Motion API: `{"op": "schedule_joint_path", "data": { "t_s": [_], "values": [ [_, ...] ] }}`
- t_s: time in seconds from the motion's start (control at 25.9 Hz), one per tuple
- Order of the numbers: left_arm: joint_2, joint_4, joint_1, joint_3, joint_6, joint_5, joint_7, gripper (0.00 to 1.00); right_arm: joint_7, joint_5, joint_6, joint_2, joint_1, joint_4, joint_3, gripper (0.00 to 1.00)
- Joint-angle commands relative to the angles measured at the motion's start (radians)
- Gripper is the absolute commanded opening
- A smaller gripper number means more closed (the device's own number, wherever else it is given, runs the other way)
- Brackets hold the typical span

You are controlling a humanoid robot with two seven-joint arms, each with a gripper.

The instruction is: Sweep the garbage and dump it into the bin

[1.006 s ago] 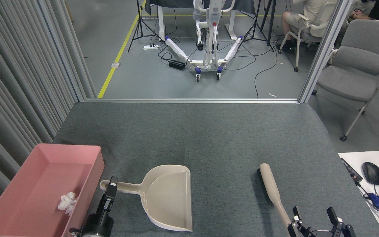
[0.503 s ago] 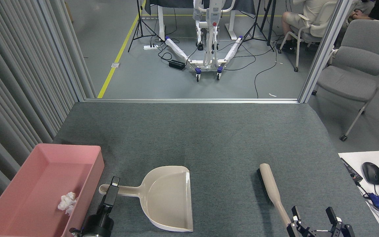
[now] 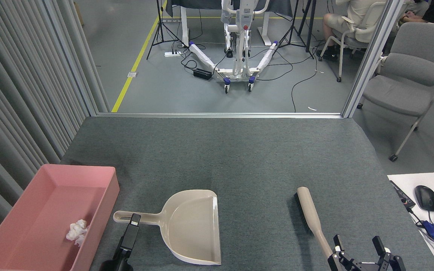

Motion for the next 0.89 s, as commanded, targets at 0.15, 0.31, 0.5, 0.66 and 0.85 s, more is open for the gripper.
{"op": "schedule_joint_path", "data": {
  "t_s": [0.15, 0.31, 0.5, 0.66, 0.85],
  "values": [
    [0.019, -0.186, 0.041, 0.002, 0.034, -0.219, 0.016, 0.92, 0.002, 0.003, 0.003, -0.005, 0.004, -0.002, -0.006, 0.97],
    [0.04, -0.224, 0.034, 0.006, 0.093, -0.46, 0.025, 0.97, 0.002, 0.003, 0.001, -0.005, 0.004, -0.003, -0.006, 0.97],
    [0.1, -0.217, 0.031, 0.01, 0.099, -0.76, 0.054, 0.98, 0.005, 0.003, 0.007, -0.001, 0.004, -0.003, -0.006, 0.97],
    [0.12, -0.188, 0.028, 0.012, 0.097, -0.823, 0.051, 0.98, 0.005, 0.003, 0.003, 0.002, 0.004, -0.006, -0.006, 0.97],
    [0.12, -0.139, 0.033, 0.088, 0.096, -0.964, 0.042, 0.98, 0.007, 0.003, 0.003, 0.015, 0.004, -0.006, -0.005, 0.97]
  ]
}}
